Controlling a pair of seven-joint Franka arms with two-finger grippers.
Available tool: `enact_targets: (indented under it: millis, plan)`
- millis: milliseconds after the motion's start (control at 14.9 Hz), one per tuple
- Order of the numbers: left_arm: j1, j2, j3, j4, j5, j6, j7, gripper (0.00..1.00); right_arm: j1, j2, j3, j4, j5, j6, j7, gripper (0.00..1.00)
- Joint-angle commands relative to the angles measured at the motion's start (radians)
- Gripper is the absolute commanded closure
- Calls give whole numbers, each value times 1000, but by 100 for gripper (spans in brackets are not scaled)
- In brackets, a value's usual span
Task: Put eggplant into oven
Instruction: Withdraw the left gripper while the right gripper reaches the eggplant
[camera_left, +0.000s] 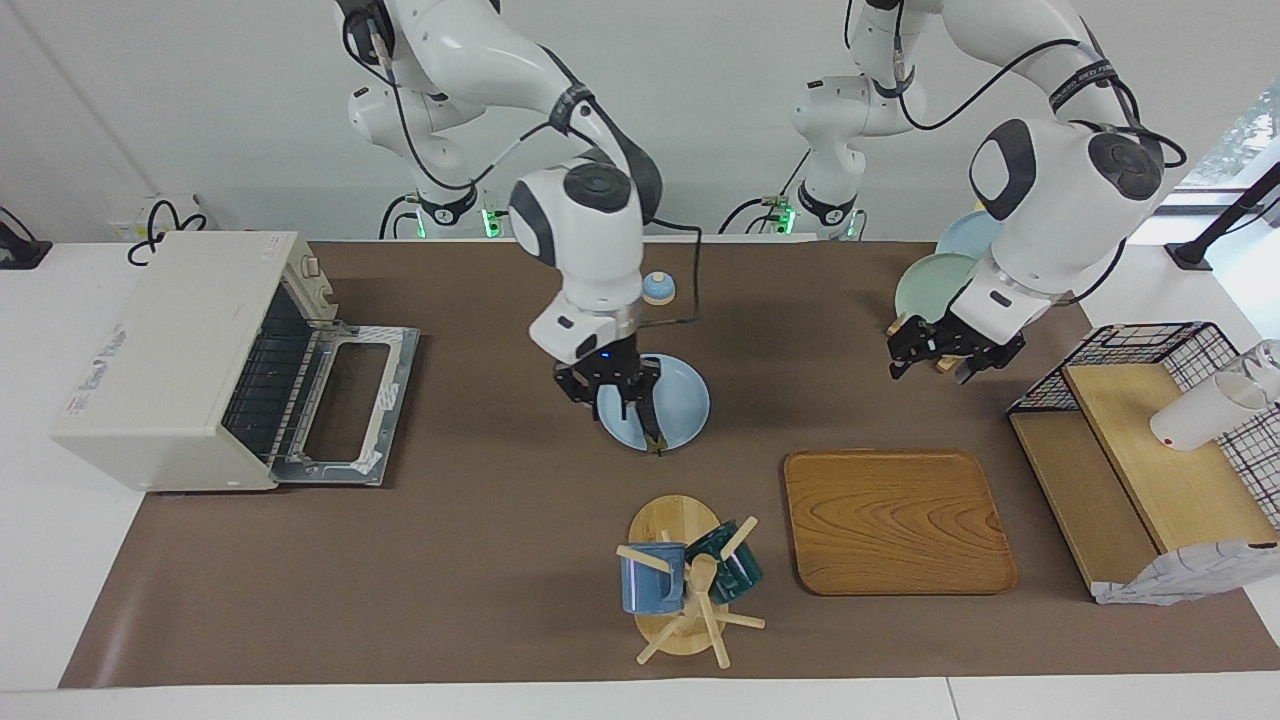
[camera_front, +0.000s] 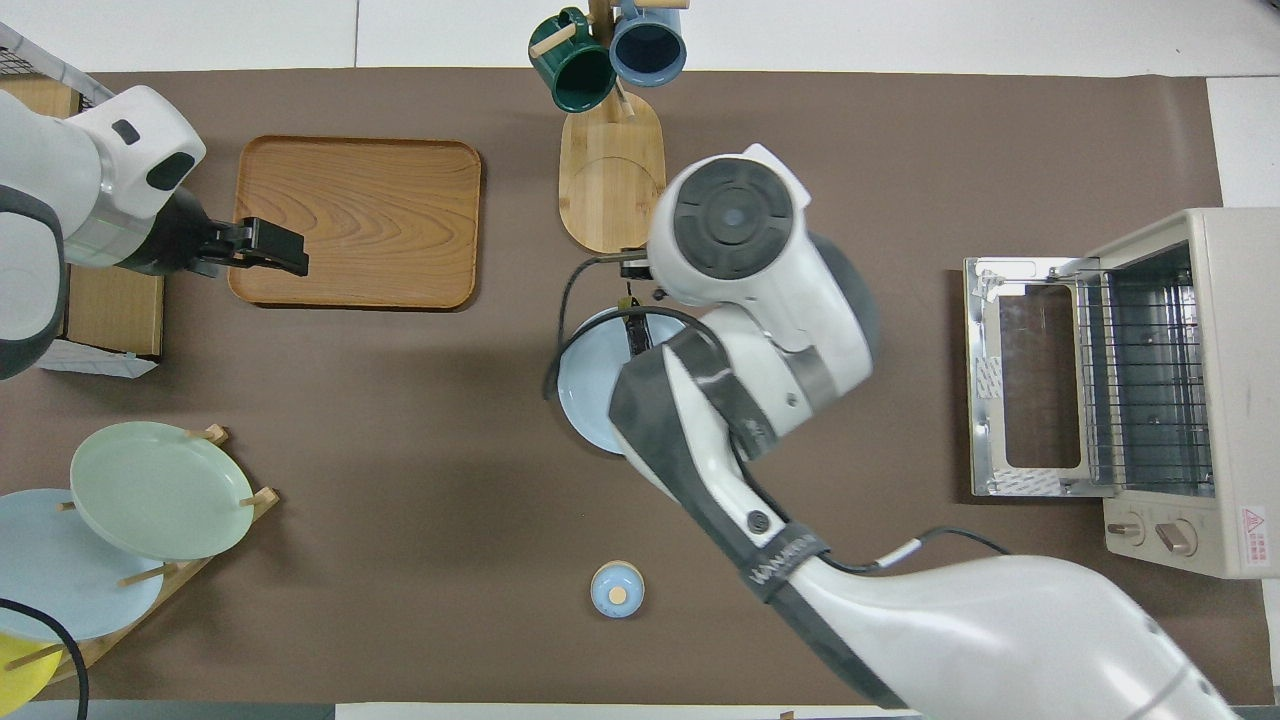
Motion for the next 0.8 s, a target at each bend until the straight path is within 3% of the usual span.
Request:
enact_targets:
  millis: [0, 268, 469, 603, 738]
  plan:
    - [8, -43, 7, 44, 42, -100, 1, 0, 91, 211, -8, 307, -27, -103, 77, 67]
    - [6, -48, 9, 138, 87, -242, -1, 0, 164, 203, 0, 256, -76, -91, 135, 64]
    - [-11, -89, 15, 133, 108, -294, -1, 0, 167, 156, 0, 94, -78, 37, 140, 64]
    - [-23, -116, 18, 101, 108, -310, -5, 0, 167, 124, 0, 0, -78, 97, 144, 64]
    - [-23, -158, 18, 19, 108, -290, -8, 0, 168, 116, 0, -26, -74, 130, 152, 64]
